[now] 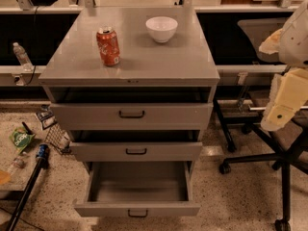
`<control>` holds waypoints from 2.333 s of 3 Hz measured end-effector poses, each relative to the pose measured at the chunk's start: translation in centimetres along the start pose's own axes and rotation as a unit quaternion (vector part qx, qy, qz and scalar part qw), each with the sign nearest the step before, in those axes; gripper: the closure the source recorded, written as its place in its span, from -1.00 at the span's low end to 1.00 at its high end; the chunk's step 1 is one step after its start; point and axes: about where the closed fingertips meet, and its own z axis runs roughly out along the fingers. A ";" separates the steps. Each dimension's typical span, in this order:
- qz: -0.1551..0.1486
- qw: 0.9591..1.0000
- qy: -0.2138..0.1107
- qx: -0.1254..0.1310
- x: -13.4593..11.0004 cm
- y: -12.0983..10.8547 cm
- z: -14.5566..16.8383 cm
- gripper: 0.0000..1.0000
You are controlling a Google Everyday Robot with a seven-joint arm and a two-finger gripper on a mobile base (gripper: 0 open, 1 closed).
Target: Place coke can into bottom drawer
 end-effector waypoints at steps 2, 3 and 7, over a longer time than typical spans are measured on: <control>0.007 0.999 -0.035 0.009 -0.9 -0.7 -0.3 -1.00; 0.014 0.989 -0.149 0.014 -5.6 -3.4 0.8 -1.00; -0.008 0.868 -0.495 -0.051 -37.6 -11.5 1.2 -1.00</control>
Offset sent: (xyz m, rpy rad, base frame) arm 0.0045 0.0044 0.0041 0.0911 -0.0240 -0.0088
